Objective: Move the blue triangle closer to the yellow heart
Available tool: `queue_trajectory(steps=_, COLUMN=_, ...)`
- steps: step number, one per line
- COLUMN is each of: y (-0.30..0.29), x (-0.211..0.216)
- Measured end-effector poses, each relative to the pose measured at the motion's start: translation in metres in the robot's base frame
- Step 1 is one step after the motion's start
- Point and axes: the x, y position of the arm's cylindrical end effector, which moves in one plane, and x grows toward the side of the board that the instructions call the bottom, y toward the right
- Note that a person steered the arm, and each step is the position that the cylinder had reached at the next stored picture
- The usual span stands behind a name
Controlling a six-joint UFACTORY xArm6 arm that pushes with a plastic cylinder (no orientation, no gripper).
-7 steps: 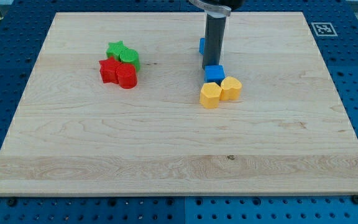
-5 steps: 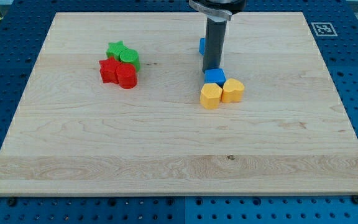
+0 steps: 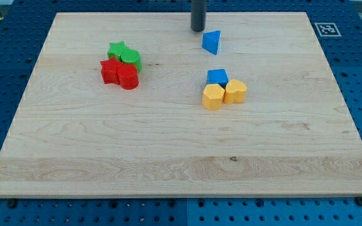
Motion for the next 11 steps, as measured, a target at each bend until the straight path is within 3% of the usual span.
queue_trajectory(steps=3, y=0.015, x=0.052)
queue_trajectory(steps=5, y=0.056, x=0.052)
queue_trajectory(steps=8, y=0.033, x=0.075)
queue_trajectory(steps=11, y=0.069, x=0.077)
